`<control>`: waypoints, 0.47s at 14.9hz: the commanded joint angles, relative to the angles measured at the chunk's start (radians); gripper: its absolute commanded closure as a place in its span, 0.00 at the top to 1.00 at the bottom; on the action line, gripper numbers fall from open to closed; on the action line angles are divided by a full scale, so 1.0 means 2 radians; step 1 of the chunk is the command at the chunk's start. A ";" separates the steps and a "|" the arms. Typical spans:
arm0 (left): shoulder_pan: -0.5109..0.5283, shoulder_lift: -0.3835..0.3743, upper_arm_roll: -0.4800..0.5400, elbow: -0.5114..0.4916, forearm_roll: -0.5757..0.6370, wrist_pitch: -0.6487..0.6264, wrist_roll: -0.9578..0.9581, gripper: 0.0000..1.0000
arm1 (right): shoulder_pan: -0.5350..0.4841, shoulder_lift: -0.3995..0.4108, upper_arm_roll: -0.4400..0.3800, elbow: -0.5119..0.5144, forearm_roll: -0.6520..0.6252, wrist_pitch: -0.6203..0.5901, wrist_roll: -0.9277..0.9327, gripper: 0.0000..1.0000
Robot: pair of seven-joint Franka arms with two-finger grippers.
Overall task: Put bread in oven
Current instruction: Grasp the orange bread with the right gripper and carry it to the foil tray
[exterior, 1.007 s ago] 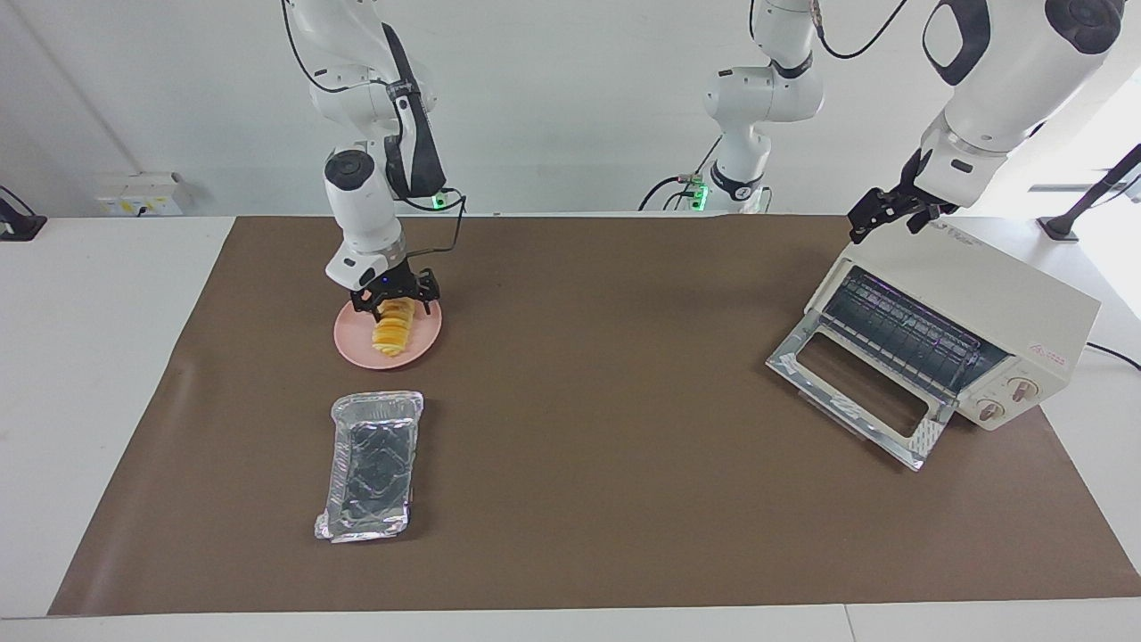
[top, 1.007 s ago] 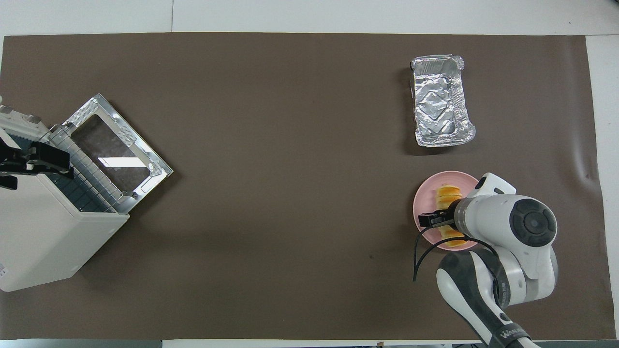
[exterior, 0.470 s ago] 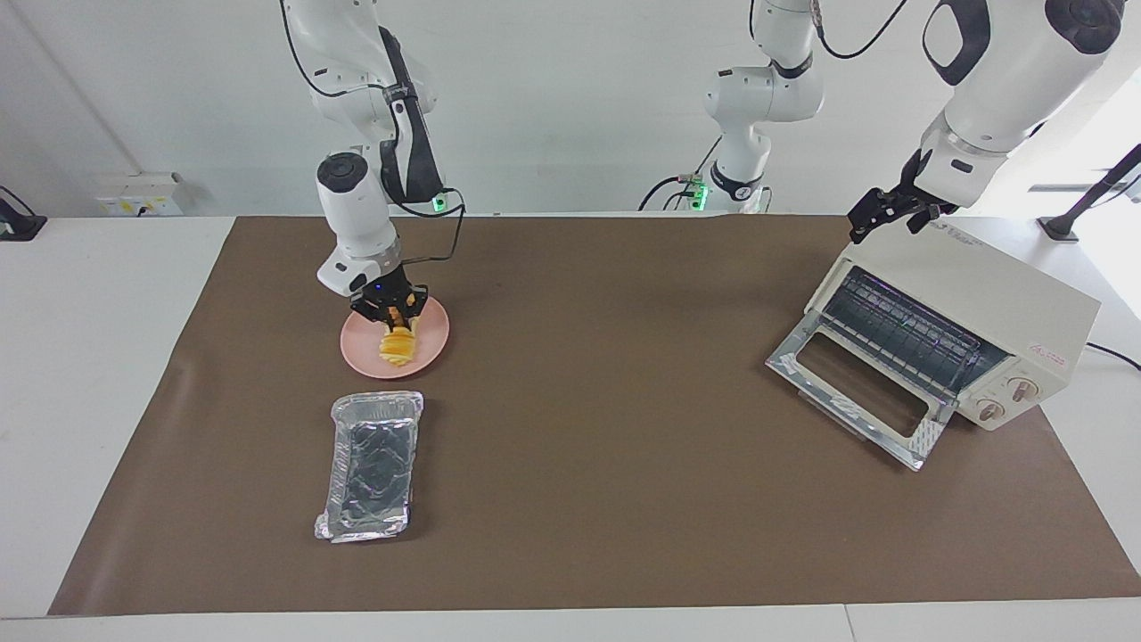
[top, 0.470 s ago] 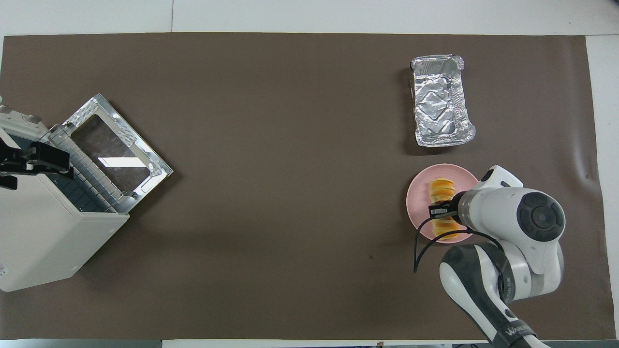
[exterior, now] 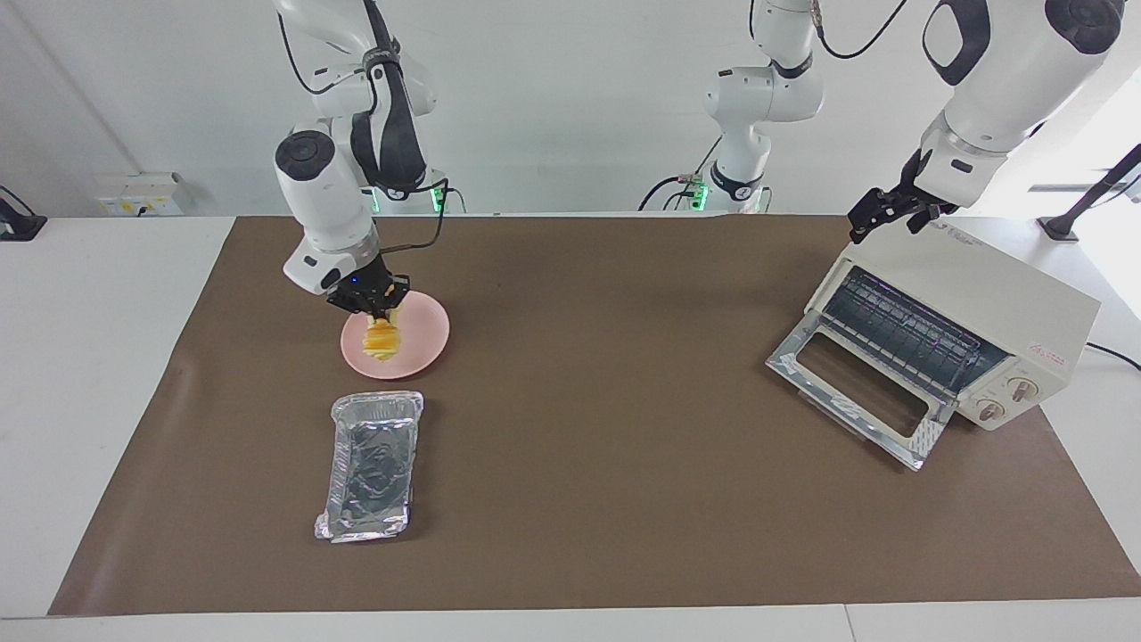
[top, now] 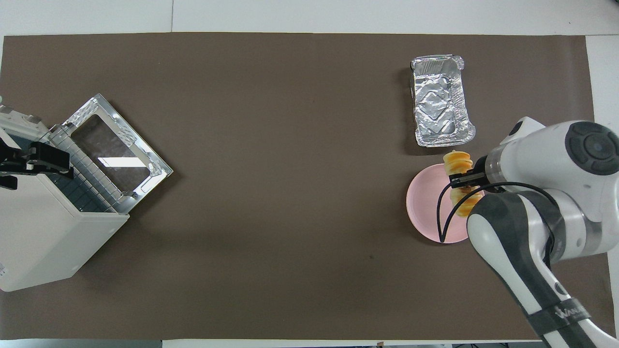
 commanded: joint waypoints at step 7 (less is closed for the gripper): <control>0.007 -0.011 -0.003 -0.009 -0.005 -0.005 0.004 1.00 | -0.008 0.298 0.002 0.393 -0.026 -0.104 -0.041 0.00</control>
